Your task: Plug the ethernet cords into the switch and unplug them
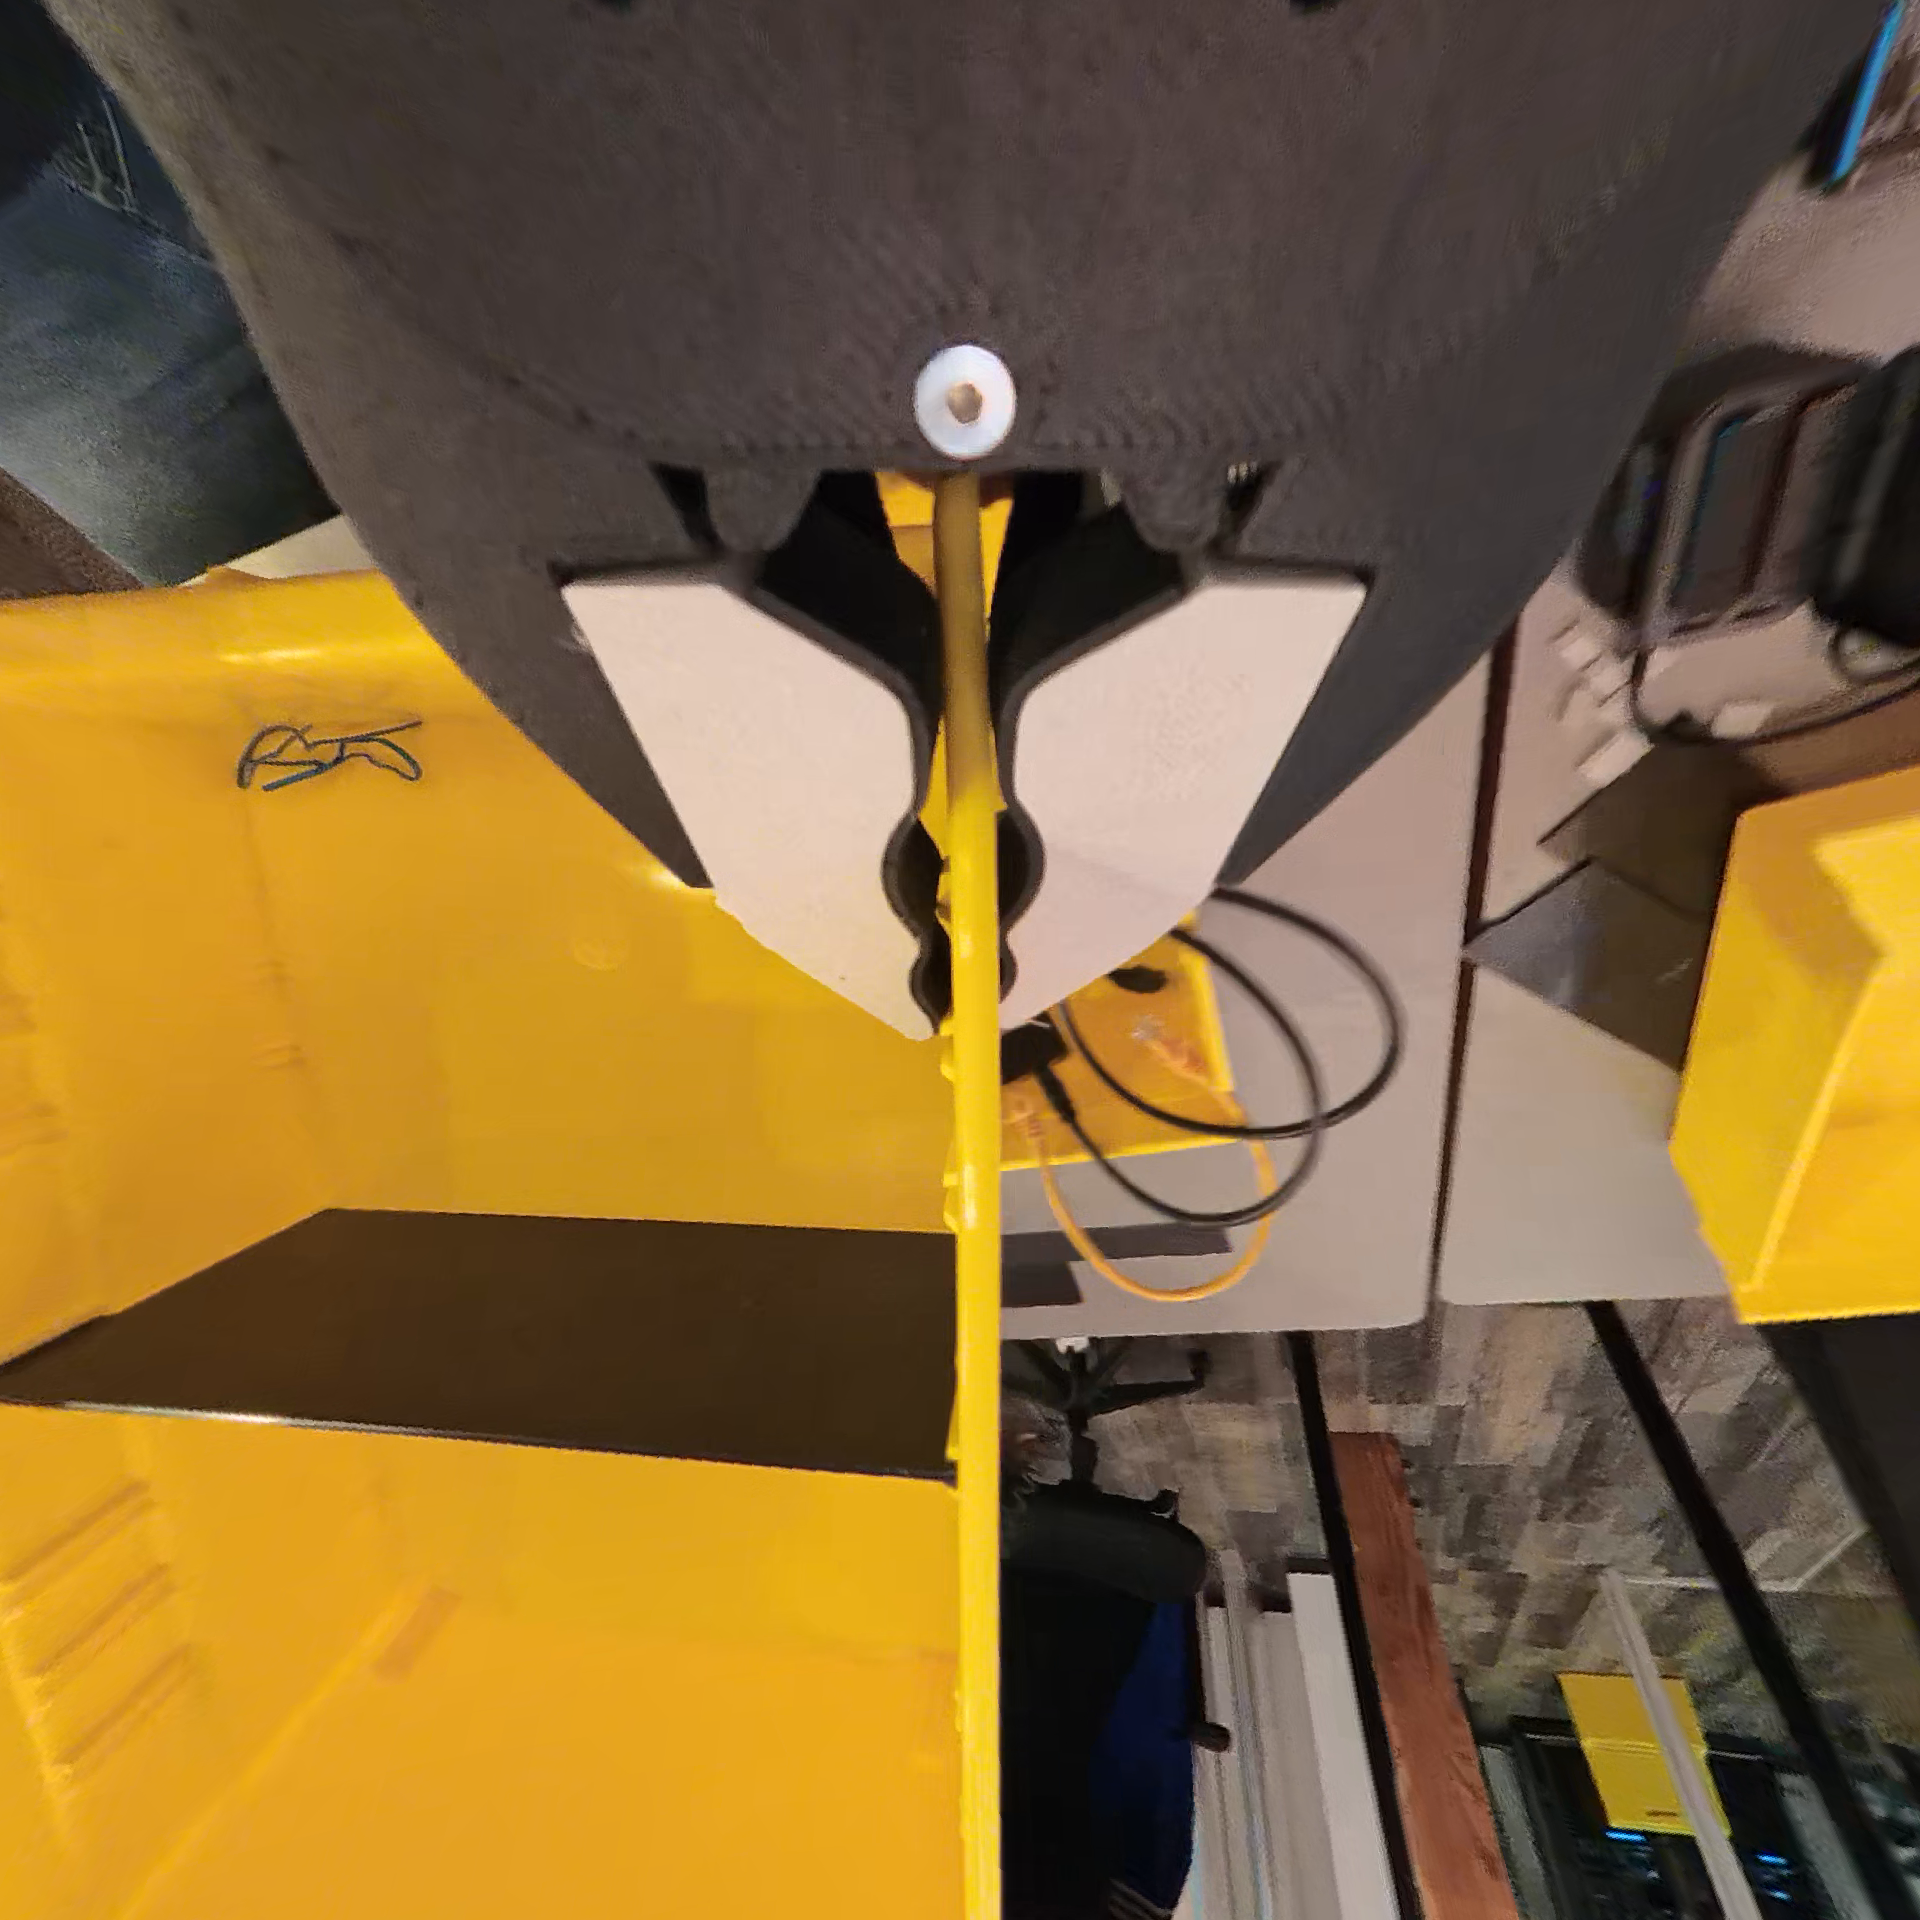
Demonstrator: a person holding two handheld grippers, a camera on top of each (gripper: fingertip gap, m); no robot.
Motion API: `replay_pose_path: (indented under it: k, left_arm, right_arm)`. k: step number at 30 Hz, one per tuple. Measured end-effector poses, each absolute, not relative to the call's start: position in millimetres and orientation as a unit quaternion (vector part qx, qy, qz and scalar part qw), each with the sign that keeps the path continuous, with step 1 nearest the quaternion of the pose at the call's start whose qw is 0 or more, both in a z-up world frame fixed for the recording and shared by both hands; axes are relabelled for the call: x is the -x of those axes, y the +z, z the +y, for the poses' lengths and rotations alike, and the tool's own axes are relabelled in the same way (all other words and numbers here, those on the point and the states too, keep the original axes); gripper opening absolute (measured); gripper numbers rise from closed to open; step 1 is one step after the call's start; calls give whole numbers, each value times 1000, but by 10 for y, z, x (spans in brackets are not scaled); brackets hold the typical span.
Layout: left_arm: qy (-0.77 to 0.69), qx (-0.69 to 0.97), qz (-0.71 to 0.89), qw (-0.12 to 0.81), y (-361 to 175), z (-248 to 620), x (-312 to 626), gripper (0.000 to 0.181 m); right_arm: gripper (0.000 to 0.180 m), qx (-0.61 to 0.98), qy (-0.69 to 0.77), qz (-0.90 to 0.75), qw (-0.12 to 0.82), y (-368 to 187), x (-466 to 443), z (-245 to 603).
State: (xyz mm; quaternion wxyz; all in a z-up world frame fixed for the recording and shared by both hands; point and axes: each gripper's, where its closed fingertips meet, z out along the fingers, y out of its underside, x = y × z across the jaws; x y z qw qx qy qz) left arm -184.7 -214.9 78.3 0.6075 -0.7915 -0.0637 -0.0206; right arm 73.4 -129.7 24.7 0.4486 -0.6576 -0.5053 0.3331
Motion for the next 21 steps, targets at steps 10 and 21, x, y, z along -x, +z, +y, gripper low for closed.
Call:
replay_pose_path:
  k: [10, 21]
  left_arm:
    - [-78, 812, 34, 578, 607, -927, 261, 4]
    - [-85, 842, 103, 523, 58, -156, -881, 6]
  right_arm:
    - [103, 681, 386, -394, 482, 493, -1738, -1411]
    - [104, 739, 432, -299, 421, 13, -2522, -1217]
